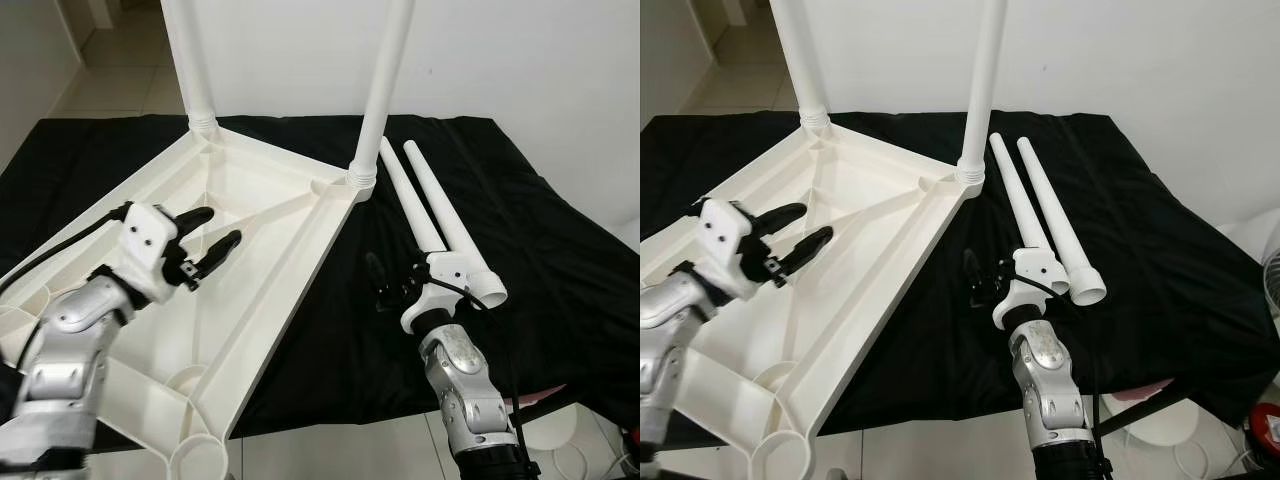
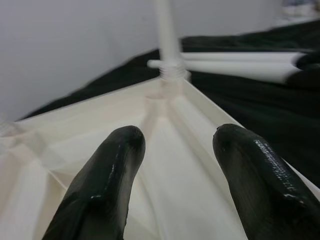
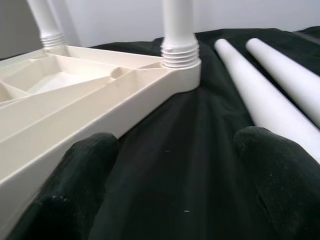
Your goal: Building children table
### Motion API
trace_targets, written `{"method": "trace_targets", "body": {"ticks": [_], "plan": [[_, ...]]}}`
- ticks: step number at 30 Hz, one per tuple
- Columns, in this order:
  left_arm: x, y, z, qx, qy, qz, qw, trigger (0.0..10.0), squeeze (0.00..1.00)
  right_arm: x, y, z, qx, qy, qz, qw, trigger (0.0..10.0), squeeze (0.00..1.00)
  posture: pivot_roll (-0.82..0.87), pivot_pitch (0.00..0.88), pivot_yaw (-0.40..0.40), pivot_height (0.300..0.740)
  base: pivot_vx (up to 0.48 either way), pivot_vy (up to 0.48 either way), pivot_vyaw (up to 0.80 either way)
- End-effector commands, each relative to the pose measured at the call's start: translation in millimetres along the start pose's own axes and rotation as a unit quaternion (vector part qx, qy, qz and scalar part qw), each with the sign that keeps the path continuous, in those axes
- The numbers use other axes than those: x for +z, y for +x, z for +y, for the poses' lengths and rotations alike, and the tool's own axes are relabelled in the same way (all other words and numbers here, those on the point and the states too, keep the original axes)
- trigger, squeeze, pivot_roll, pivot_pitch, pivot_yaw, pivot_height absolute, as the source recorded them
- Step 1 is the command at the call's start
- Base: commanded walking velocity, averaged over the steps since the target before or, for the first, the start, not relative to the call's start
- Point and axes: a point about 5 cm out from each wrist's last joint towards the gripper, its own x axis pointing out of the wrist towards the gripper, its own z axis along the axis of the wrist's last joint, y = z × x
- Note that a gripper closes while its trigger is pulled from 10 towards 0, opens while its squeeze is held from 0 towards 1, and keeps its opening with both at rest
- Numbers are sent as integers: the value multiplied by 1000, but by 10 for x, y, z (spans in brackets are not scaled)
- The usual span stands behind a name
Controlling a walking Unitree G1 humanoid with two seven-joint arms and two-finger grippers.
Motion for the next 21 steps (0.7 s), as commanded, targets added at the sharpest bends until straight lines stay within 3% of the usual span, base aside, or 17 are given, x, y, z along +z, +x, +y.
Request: {"method": "trace_targets", "body": {"ticks": [1, 4, 8, 11, 17, 21], "plan": [[-34, -98, 33, -13, -7, 16, 1000, 10000, 0, -25, -6, -36, -6, -2, 5, 1000, 10000, 0, 104, 94, -48, 740, 0, 0, 0], [-42, -132, 63, -8, -3, 22, 1000, 10000, 0, -25, -5, -33, -5, -2, 5, 1000, 10000, 0, 106, 96, -45, 740, 0, 0, 0], [-185, -382, 166, -9, 43, 108, 993, 10000, 0, -24, -15, -41, -8, 0, 5, 1000, 10000, 0, 106, 103, -40, 740, 0, 0, 0], [-256, -462, 178, -20, 45, 144, 988, 10000, 0, -28, -17, -46, -9, 0, 5, 1000, 10000, 0, 111, 105, -39, 740, 0, 0, 0], [-335, -566, 161, -51, 65, 195, 977, 10000, 0, -25, -9, -46, -8, 0, 4, 1000, 10000, 0, 111, 102, -39, 740, 0, 0, 0], [-413, -656, 80, -93, 96, 240, 961, 10000, 0, -20, -12, -56, -8, -1, 3, 1000, 10000, 0, 110, 104, -36, 740, 0, 0, 0]]}}
